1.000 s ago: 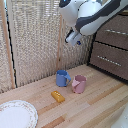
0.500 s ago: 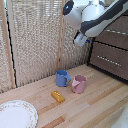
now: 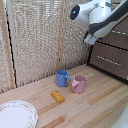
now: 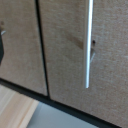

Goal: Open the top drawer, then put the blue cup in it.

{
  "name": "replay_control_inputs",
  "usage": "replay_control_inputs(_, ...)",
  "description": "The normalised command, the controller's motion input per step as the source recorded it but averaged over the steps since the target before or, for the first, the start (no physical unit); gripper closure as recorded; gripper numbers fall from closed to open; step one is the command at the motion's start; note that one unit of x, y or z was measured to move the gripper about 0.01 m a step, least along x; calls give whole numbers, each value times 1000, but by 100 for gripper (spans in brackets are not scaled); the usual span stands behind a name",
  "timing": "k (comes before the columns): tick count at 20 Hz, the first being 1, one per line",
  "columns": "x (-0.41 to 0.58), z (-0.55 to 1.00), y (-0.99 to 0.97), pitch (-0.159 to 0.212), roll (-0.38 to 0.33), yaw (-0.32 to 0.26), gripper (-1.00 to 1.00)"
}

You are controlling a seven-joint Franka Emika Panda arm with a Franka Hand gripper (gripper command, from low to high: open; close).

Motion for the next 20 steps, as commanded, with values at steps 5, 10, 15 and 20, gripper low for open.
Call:
replay_control_inputs(5,-62,-15,-393,52,-317,95,-100)
replay_control_inputs(10,0,-68,-354,146,-199,168,-100)
replay_control_inputs(15,0,-78,-424,183,-121,176,-100)
replay_control_inputs(20,0,-1,-595,80,-21,193,-100)
